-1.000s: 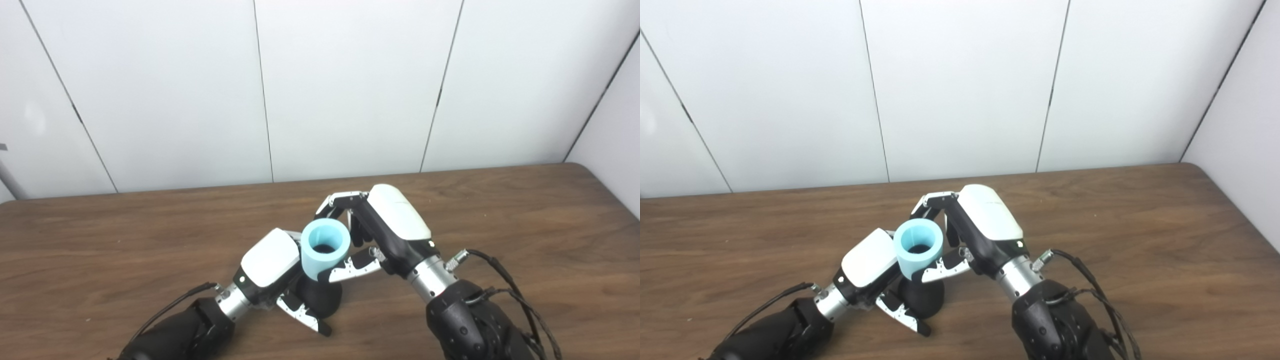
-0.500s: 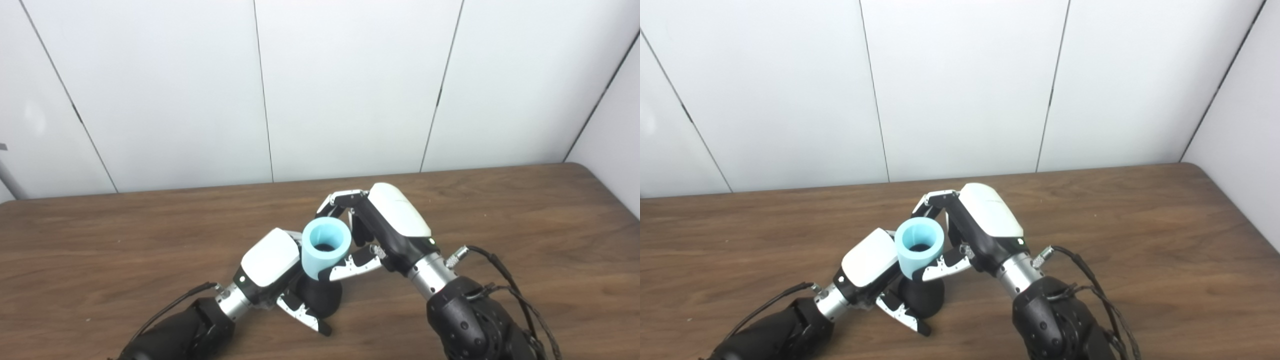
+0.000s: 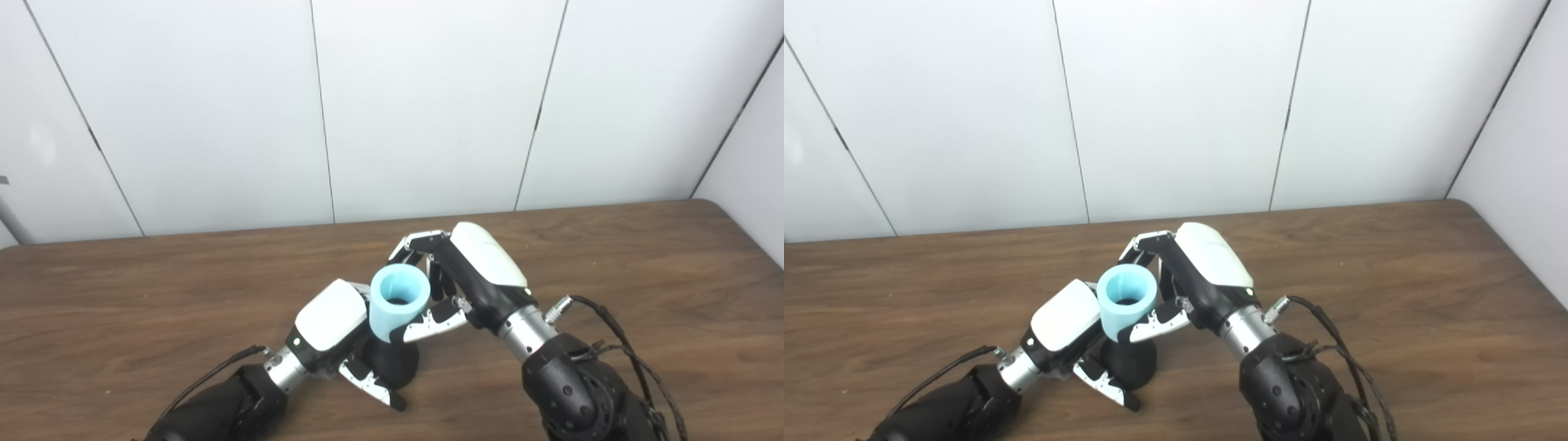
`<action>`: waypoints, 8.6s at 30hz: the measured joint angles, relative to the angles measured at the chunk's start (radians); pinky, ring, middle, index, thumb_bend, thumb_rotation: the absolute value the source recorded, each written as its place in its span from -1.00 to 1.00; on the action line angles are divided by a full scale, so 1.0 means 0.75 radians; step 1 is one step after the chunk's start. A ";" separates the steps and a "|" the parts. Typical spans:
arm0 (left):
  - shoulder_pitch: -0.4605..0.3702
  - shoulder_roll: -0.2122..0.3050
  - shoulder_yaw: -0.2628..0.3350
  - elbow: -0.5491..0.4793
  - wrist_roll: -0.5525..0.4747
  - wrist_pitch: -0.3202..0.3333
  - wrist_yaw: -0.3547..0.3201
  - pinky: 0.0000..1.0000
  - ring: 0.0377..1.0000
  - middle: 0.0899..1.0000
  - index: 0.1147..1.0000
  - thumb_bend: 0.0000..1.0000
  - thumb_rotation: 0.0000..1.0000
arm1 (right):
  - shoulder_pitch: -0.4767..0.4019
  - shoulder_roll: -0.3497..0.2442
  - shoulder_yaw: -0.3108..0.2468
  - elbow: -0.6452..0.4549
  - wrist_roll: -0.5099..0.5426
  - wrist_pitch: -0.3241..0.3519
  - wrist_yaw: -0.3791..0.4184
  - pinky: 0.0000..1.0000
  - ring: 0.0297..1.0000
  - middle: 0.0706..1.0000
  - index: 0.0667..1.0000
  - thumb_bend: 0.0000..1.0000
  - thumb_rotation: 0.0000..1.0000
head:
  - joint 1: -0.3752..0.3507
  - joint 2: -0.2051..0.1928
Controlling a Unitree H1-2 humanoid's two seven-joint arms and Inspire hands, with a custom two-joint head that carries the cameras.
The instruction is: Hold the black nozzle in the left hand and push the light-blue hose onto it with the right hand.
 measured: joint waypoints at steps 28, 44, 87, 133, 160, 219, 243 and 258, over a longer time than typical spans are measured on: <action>0.001 -0.002 0.003 0.000 -0.001 0.001 -0.006 -0.18 -0.10 -0.09 -0.22 0.04 -1.00 | -0.046 -0.003 0.008 -0.025 -0.058 0.088 0.121 -0.65 -0.55 -0.27 -0.02 0.04 -1.00 | 0.002 -0.002; 0.001 -0.003 0.006 -0.001 0.005 0.000 -0.004 -0.18 -0.10 -0.09 -0.22 0.04 -1.00 | -0.036 0.000 0.026 -0.034 -0.279 0.134 0.234 -0.38 -0.16 0.01 0.19 1.00 -0.26 | 0.000 0.000; 0.002 -0.003 0.008 -0.001 0.003 0.000 -0.008 -0.16 -0.08 -0.08 -0.22 0.04 -1.00 | 0.134 0.030 -0.167 -0.147 0.055 -0.046 0.088 1.00 1.00 1.00 1.00 0.97 0.46 | 0.004 -0.002; 0.007 -0.008 0.024 0.004 0.006 0.000 -0.022 -0.25 -0.15 -0.13 -0.15 0.03 -1.00 | 0.354 -0.071 0.043 -0.024 -0.448 -0.748 -0.284 1.00 1.00 1.00 1.00 0.73 0.95 | 0.006 -0.006; 0.010 -0.010 0.038 0.004 0.014 0.000 -0.028 -0.20 -0.07 -0.09 -0.21 0.04 -1.00 | 0.323 -0.052 0.017 0.052 -0.443 -0.851 -0.503 1.00 0.89 0.89 0.89 0.71 0.86 | 0.006 -0.004; 0.009 -0.011 0.026 0.000 0.046 0.000 0.015 -0.31 -0.19 -0.12 -0.17 0.04 -1.00 | 0.285 -0.023 0.002 0.109 -0.498 -0.794 -0.403 1.00 0.93 0.96 0.90 0.66 0.79 | 0.016 0.014; 0.011 -0.011 0.033 0.000 0.034 0.000 -0.004 -0.35 -0.22 -0.12 -0.17 0.04 -1.00 | 0.279 -0.023 0.020 0.111 -0.522 -0.743 -0.385 0.98 0.91 0.93 0.85 0.67 0.85 | 0.014 0.020; 0.011 -0.011 0.029 -0.002 0.040 -0.001 0.004 -0.38 -0.26 -0.16 -0.13 0.04 -1.00 | 0.259 -0.024 0.015 0.110 -0.359 -0.743 -0.408 0.56 0.53 0.53 0.46 0.66 0.75 | 0.010 0.020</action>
